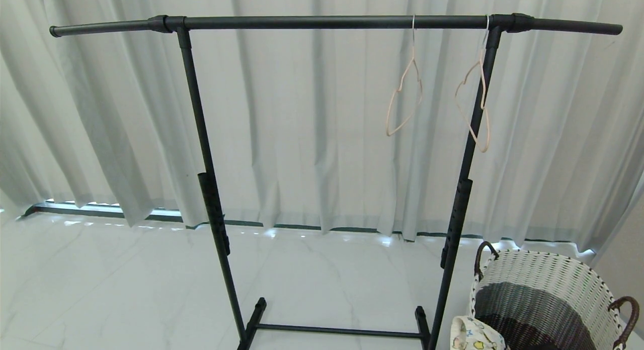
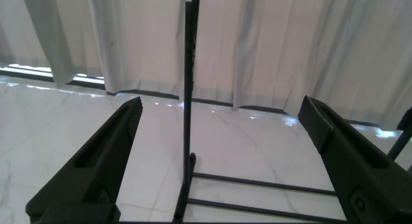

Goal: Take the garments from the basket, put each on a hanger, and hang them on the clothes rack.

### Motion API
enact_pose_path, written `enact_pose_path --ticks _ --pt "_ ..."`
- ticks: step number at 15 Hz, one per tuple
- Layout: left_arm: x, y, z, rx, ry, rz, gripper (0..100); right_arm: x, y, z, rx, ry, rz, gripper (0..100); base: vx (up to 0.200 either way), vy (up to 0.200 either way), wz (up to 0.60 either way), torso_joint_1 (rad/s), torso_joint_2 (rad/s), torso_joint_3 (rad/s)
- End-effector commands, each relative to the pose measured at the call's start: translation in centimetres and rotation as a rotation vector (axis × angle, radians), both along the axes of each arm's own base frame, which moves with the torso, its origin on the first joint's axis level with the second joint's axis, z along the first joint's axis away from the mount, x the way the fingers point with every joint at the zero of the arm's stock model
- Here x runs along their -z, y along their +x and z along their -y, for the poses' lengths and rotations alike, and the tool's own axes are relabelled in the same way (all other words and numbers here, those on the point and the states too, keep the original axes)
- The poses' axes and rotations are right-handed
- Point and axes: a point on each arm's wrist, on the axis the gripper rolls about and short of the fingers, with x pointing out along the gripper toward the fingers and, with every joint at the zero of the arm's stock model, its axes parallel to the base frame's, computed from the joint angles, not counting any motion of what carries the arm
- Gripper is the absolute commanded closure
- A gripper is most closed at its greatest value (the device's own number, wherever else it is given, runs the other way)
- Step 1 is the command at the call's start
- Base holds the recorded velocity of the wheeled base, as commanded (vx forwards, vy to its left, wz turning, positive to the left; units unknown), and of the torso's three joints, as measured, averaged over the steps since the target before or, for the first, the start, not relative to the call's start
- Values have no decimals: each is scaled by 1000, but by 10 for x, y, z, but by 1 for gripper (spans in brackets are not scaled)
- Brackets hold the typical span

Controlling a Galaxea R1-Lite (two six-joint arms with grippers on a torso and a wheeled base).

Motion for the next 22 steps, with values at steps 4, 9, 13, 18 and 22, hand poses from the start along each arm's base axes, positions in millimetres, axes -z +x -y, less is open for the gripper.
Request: enact_pose_path --ticks 4,9,13,18,22 --pt "0 0 0 0 0 -1 0 0 0 0 1 -21 2 0 0 0 0 0 0 0" --pt "0 0 0 0 0 -1 0 -75 15 -2 -221 -72 -51 0 0 0 0 0 0 0" --pt "0 0 0 0 0 -1 0 -86 111 -14 -260 -538 -650 0 0 0 0 0 0 0" --pt "0 0 0 0 -2 -1 0 -21 193 -10 -363 -808 -974 0 0 0 0 0 0 0" --pt "0 0 0 0 -2 -1 0 17 193 -11 -413 -813 -1063 0 0 0 0 0 0 0"
